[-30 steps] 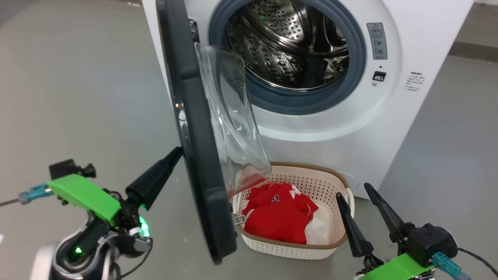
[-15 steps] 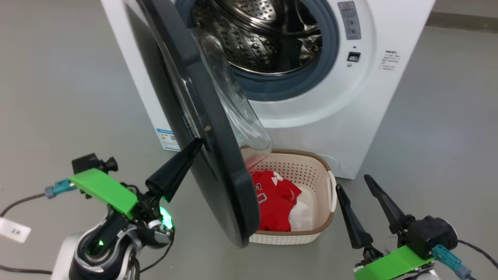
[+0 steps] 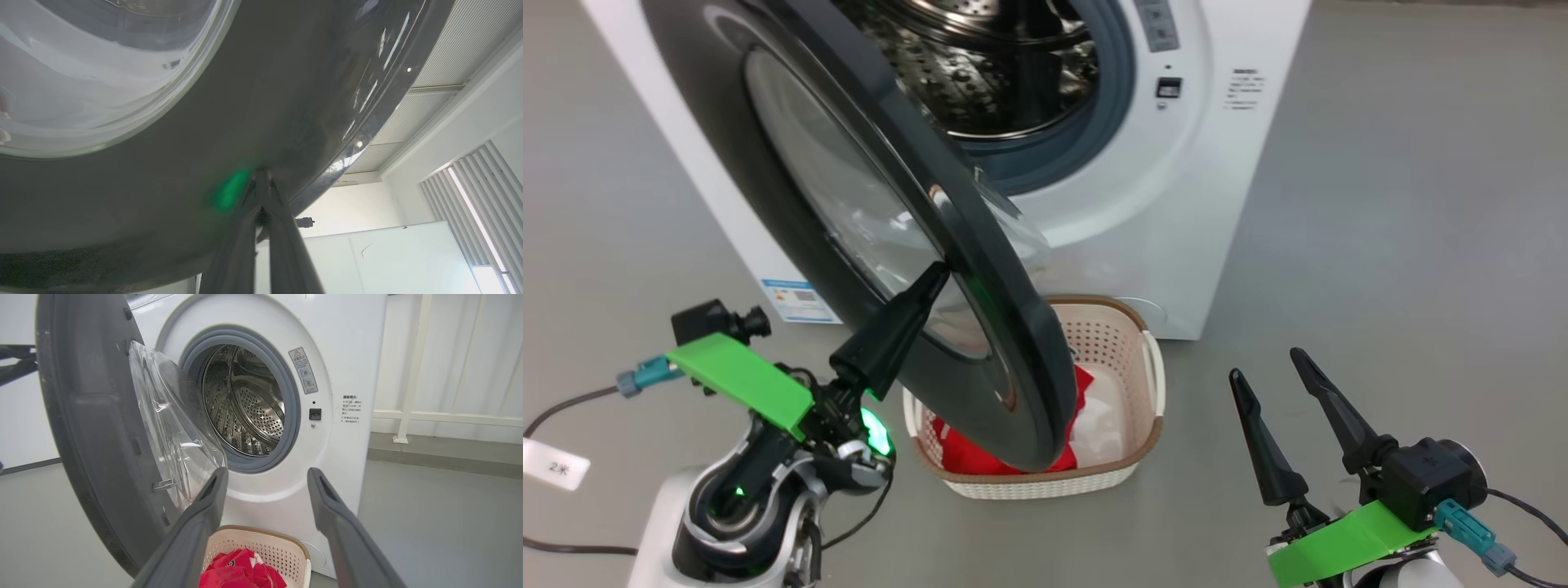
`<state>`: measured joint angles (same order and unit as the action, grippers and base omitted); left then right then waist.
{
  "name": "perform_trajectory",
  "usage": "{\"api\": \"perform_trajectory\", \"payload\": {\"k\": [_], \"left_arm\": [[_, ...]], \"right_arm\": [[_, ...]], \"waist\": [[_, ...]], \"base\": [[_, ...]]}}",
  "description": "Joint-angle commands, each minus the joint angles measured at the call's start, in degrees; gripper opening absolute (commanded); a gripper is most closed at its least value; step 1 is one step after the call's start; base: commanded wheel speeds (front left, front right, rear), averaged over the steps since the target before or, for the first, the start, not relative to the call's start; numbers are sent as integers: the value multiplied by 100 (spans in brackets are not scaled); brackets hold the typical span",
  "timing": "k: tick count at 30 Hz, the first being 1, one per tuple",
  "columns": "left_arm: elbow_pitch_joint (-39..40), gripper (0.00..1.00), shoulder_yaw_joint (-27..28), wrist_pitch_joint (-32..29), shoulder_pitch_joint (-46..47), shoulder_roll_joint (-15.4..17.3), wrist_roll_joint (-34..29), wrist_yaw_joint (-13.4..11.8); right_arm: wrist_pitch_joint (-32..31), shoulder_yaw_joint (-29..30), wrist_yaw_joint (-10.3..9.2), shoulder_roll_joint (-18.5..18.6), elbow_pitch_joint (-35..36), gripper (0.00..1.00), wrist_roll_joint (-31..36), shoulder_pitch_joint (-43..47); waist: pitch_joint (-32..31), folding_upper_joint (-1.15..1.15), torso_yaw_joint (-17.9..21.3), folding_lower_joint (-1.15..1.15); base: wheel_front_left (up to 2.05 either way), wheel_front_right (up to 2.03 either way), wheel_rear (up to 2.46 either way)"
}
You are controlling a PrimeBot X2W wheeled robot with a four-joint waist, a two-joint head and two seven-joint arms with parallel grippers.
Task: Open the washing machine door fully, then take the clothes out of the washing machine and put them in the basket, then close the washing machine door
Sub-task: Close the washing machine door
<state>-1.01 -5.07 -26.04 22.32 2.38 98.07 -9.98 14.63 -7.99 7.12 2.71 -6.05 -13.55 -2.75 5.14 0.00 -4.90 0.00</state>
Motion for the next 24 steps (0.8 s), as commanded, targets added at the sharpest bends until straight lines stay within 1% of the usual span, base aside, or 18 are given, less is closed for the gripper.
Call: {"api": "perform_trajectory", "payload": {"k": [1,7,14,24], "left_arm": [[117,0,135,32,263,50,8,97],[4,0,157,207,410,50,-20,185],[-202,0,163,477,670,50,81,290],[-604,0,137,915,1160,50,158,571]], "right_arm": [[37,-107,36,17,160,100,31,-252],[37,-125,36,17,156,100,10,-295],[37,-112,36,17,173,100,8,-326],[37,-102,36,17,199,100,-9,-400]], "waist": [[65,0,184,0],[120,0,392,0],[204,0,525,0],[389,0,711,0]], "base": [[0,0,0],[0,0,0],[0,0,0],[0,0,0]]}}
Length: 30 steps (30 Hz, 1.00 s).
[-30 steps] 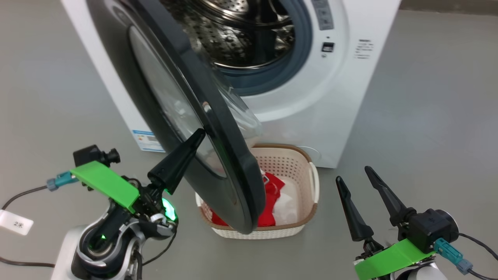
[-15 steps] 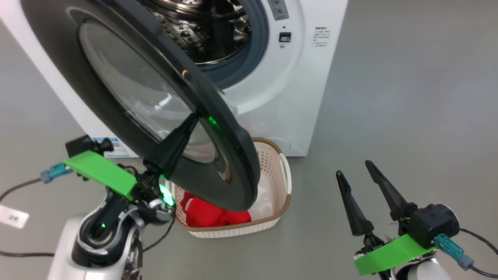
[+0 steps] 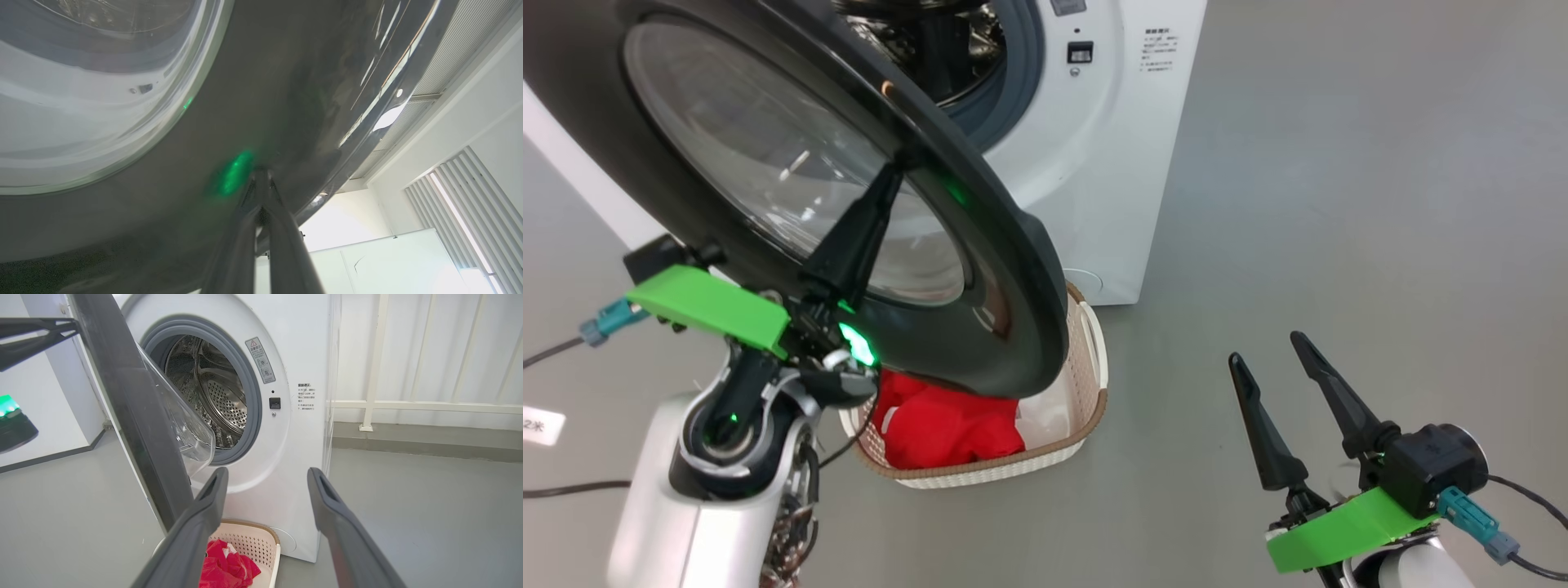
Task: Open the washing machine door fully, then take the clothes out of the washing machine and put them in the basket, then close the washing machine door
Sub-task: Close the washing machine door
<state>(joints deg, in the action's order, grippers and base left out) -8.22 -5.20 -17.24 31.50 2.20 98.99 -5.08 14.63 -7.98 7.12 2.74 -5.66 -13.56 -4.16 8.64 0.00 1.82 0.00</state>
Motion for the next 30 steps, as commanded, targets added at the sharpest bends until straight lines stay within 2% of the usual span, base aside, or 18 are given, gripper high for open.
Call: {"api": "perform_trajectory", "payload": {"k": [1,6,30], "left_arm": [[78,0,154,70,297,68,73,108],[-92,0,116,262,582,68,92,310],[-1422,0,-69,725,1939,68,7,837]], "right_arm": [[37,-106,36,14,165,100,-12,-268],[37,-113,36,14,190,100,-20,-309],[37,-138,36,14,269,100,-74,-514]], "waist": [[62,0,58,0],[184,0,142,0],[780,0,502,0]], "base": [[0,0,0],[0,0,0],[0,0,0]]}}
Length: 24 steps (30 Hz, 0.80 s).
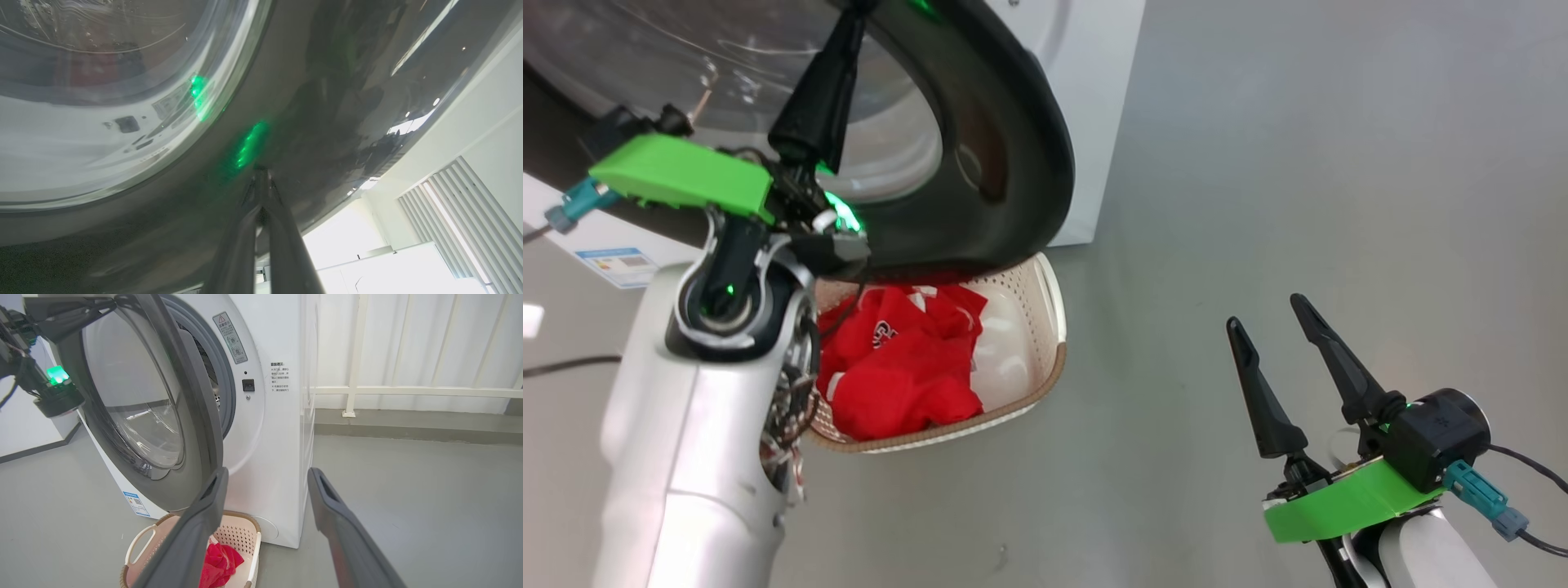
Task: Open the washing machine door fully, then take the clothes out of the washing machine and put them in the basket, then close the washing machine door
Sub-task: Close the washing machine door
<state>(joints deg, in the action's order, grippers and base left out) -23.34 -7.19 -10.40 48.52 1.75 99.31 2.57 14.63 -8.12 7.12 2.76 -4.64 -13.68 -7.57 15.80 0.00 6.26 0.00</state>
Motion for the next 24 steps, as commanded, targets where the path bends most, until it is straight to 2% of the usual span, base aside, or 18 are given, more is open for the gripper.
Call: {"api": "perform_trajectory", "payload": {"k": [1,24], "left_arm": [[26,0,137,53,292,113,-38,96],[-625,0,200,-25,1186,220,-200,402]], "right_arm": [[37,-126,36,11,175,100,-63,-180],[37,-76,36,11,293,100,-58,-367]], "waist": [[92,0,80,0],[679,0,417,0]], "base": [[0,0,0],[0,0,0]]}}
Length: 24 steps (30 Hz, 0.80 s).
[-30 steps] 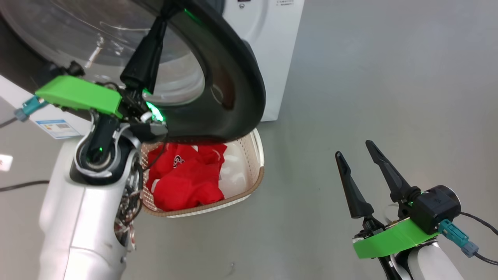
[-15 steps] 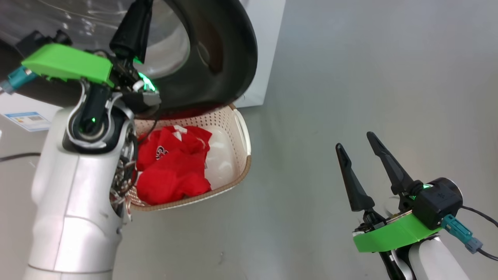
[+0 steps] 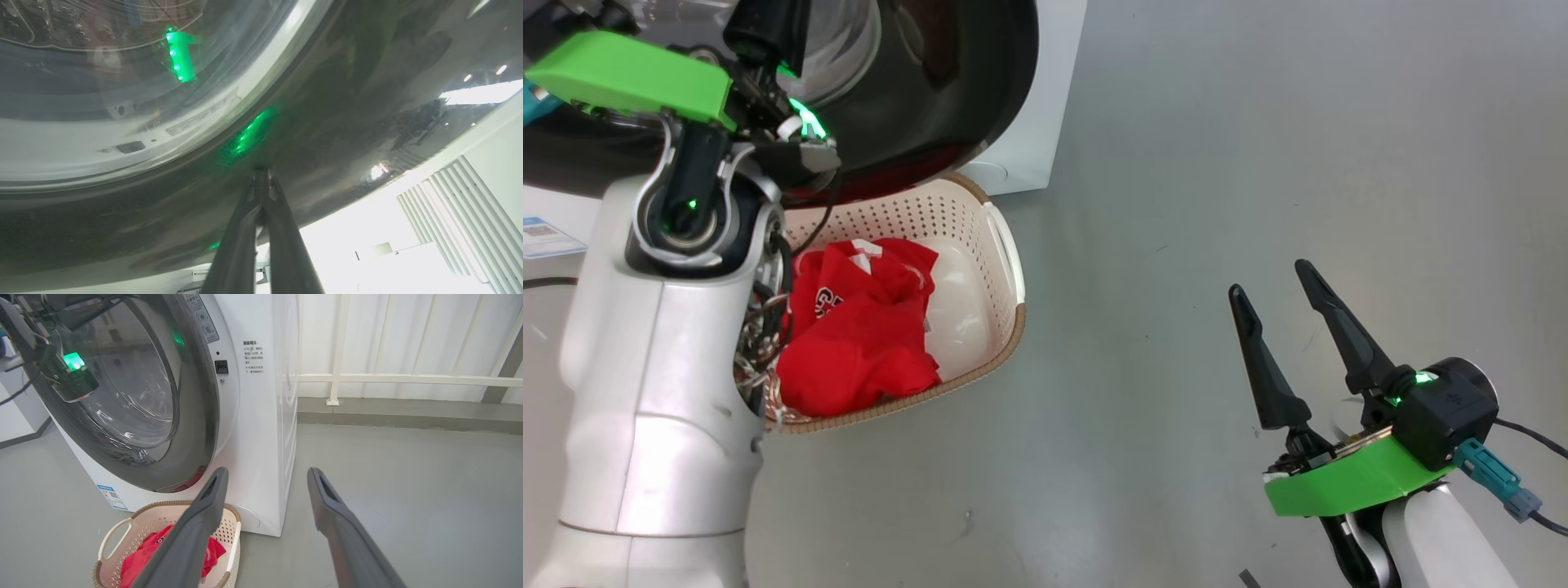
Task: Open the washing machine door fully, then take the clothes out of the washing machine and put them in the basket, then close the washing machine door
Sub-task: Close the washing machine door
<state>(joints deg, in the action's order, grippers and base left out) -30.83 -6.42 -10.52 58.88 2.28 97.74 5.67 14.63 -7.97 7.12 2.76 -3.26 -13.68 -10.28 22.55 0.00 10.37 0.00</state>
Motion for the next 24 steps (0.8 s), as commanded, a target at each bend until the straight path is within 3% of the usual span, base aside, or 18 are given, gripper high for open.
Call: {"api": "perform_trajectory", "payload": {"k": [1,11,12,13,24], "left_arm": [[122,0,126,-30,138,169,-39,99],[246,0,52,-120,-452,213,-107,88],[301,20,41,-100,-542,240,-149,80],[363,100,32,-80,-639,260,-183,73],[1411,100,23,124,-1983,390,-375,-73]], "right_arm": [[37,-85,36,11,153,100,-59,-95],[37,-26,36,11,81,100,-88,-58],[37,-25,36,11,75,100,-87,-46],[37,-23,36,11,69,100,-86,-33],[37,-3,36,11,-30,100,-43,63]], "waist": [[0,0,7,0],[-259,0,-189,0],[-295,0,-219,0],[-336,0,-252,0],[-763,0,-729,0]], "base": [[0,0,0],[0,0,0],[0,0,0],[0,0,0],[0,0,0]]}}
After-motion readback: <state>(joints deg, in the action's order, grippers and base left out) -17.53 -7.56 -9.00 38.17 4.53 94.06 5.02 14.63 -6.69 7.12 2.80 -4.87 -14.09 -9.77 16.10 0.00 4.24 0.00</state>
